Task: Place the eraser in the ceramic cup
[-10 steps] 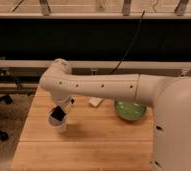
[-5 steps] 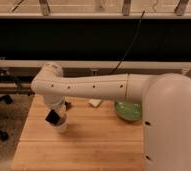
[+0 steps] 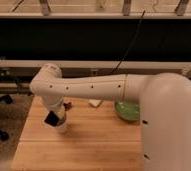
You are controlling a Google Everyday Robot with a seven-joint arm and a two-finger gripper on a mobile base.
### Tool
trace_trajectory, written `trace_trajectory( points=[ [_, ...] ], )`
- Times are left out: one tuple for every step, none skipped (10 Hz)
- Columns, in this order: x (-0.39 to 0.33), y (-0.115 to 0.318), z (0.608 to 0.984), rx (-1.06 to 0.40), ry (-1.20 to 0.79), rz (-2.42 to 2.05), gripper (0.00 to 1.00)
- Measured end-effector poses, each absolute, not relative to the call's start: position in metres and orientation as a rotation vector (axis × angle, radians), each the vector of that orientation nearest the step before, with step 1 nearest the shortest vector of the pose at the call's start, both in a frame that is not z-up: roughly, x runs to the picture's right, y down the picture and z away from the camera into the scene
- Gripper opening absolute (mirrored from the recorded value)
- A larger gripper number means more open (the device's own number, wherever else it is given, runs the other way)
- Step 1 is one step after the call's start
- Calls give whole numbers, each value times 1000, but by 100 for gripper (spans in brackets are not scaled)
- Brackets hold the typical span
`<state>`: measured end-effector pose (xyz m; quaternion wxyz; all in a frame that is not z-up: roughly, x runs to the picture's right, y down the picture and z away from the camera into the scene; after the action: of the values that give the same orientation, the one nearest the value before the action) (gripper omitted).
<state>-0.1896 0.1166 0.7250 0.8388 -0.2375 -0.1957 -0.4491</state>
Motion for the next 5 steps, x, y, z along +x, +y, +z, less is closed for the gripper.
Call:
trace_trajectory(
  points=[
    [-185,113,728,-499,-410,-949,31],
    [-188,114,728,-499,-412,-954,40],
    [-189,114,727,-500,-417,-953,48],
    [-186,112,729,-496,-413,-953,58],
    [-183,111,730,-494,-411,-948,71]
  ],
)
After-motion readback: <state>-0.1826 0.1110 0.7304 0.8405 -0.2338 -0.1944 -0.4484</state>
